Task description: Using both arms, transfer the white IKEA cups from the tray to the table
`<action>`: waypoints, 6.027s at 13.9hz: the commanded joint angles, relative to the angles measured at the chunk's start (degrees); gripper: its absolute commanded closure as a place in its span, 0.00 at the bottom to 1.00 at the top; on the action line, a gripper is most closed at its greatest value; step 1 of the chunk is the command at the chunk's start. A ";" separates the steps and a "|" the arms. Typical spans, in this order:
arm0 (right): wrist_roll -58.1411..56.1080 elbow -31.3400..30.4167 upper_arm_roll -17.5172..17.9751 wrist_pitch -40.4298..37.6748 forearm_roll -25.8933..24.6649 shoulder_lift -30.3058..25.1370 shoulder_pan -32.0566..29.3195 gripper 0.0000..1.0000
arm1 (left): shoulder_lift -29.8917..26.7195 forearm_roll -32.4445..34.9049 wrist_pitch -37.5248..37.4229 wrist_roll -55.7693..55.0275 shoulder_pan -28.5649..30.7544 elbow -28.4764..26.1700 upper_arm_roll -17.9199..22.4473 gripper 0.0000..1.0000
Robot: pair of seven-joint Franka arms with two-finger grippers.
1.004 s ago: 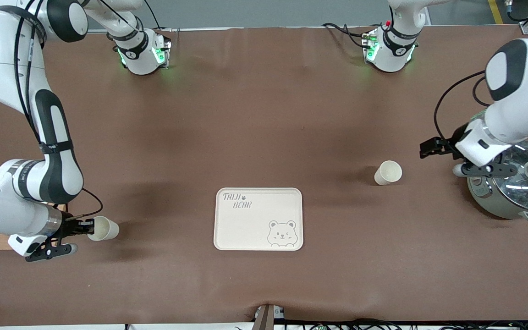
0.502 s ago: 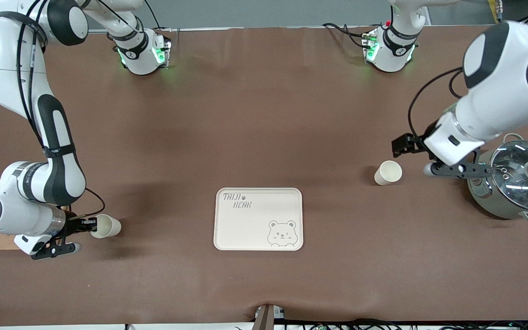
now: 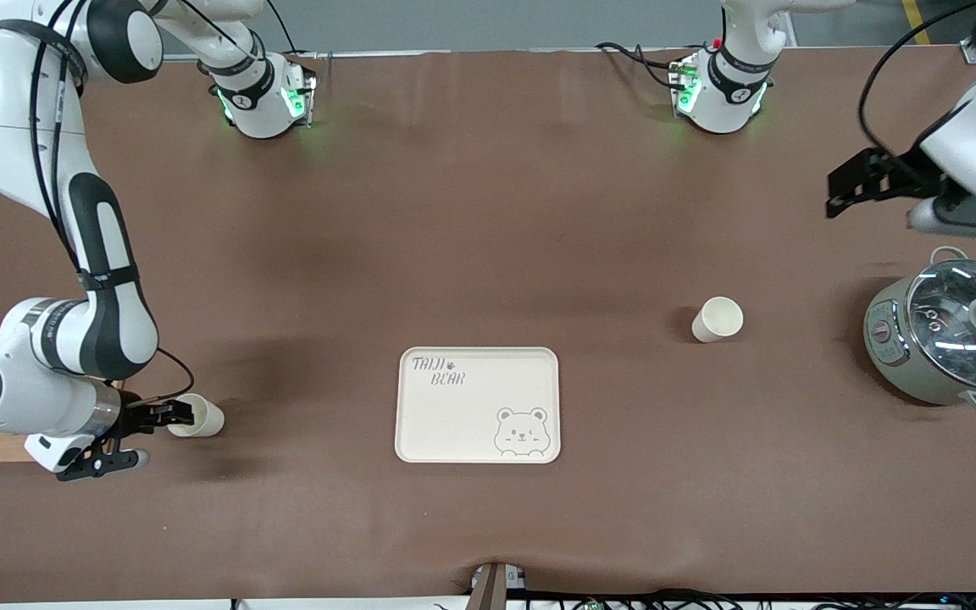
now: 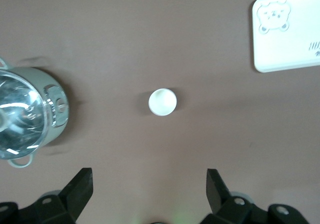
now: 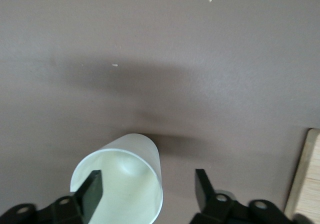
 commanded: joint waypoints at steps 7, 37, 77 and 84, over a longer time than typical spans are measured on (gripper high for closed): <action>0.84 -0.78 -1.10 -8.74 -0.83 -12.19 -0.49 0.00 | 1.29 0.23 0.08 0.98 -2.41 -0.27 3.10 0.00; 26.51 -19.50 -0.67 -27.30 -3.46 -50.34 0.91 0.00 | -2.74 -1.79 1.32 2.91 5.58 -0.97 4.42 0.00; 25.19 -9.21 -0.67 -31.07 -6.63 -43.40 2.76 0.00 | 4.64 2.60 12.21 -1.57 1.99 -8.97 -7.36 0.00; 19.84 -9.12 -0.84 -31.78 -6.63 -43.40 2.41 0.00 | 2.88 2.07 11.43 -0.51 4.01 -3.44 -6.48 0.00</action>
